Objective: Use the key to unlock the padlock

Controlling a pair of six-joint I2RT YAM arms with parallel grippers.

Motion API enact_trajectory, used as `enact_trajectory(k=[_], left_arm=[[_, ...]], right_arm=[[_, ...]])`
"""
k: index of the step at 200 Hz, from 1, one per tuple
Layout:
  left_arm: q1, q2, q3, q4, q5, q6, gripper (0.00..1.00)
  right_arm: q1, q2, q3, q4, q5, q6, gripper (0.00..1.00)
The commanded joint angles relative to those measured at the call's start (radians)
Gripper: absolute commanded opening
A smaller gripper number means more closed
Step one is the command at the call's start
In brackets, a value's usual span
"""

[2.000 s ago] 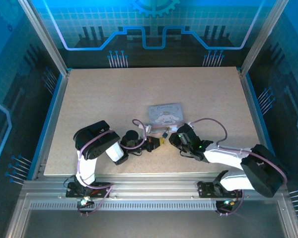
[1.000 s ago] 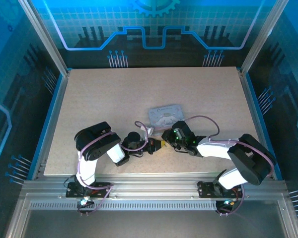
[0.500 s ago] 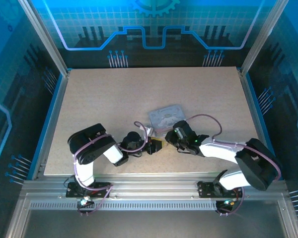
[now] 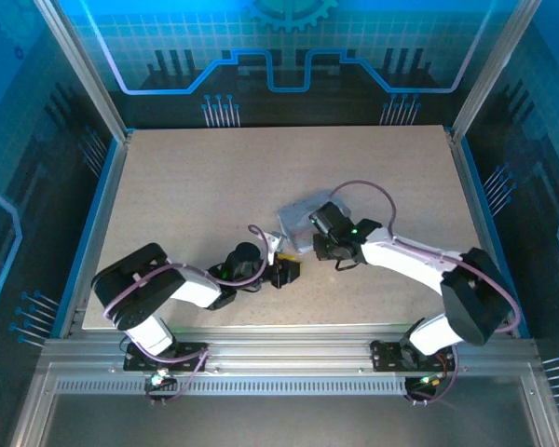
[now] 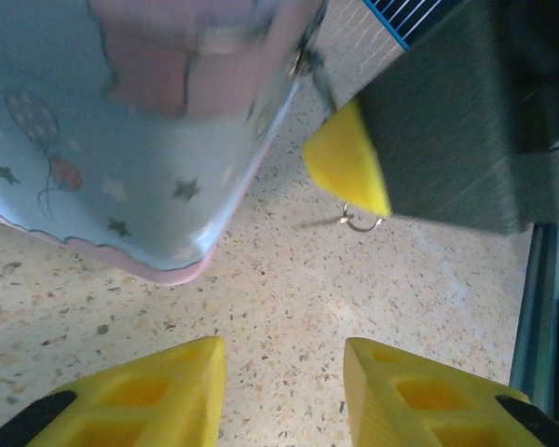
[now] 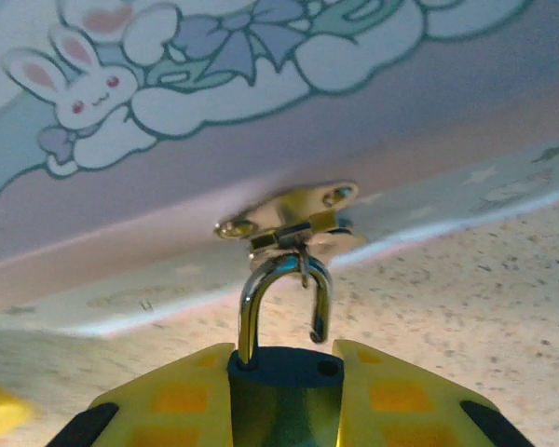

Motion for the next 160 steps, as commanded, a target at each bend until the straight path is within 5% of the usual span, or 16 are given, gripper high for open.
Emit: enact_trajectory(k=[1, 100, 160], left_arm=[[0.018, -0.028, 0.026, -0.119, -0.022, 0.051, 0.40], [0.079, 0.124, 0.111, -0.070, -0.021, -0.030, 0.43], [0.196, 0.174, 0.096, -0.025, -0.003, -0.081, 0.44]], right_arm=[[0.033, 0.066, 0.044, -0.120, 0.091, -0.158, 0.00], [0.181, 0.246, 0.241, -0.334, 0.518, -0.276, 0.00], [0.258, 0.231, 0.181, -0.152, 0.464, -0.545, 0.00]])
